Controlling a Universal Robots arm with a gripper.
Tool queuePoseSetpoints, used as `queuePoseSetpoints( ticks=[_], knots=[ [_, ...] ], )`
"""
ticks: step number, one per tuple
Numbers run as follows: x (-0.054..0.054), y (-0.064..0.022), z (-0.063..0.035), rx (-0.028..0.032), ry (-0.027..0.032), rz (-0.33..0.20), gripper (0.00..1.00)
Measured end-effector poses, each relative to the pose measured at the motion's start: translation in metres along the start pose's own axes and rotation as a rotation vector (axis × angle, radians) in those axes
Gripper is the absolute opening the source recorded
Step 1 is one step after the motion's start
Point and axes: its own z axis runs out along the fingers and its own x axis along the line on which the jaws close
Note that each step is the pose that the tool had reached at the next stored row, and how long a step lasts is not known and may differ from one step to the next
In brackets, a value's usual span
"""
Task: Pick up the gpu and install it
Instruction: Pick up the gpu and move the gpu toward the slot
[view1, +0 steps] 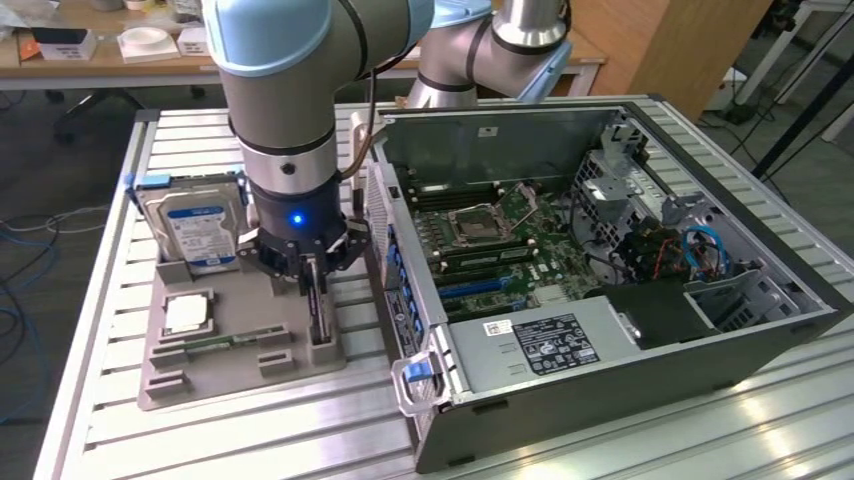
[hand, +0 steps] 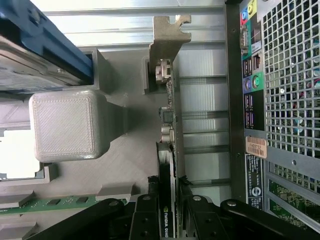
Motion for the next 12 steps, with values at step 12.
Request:
queuePoseSetpoints(
  ticks=[12],
  knots=[
    [0.0,0.0,0.0,0.0,0.0,0.0,0.27]
  ],
)
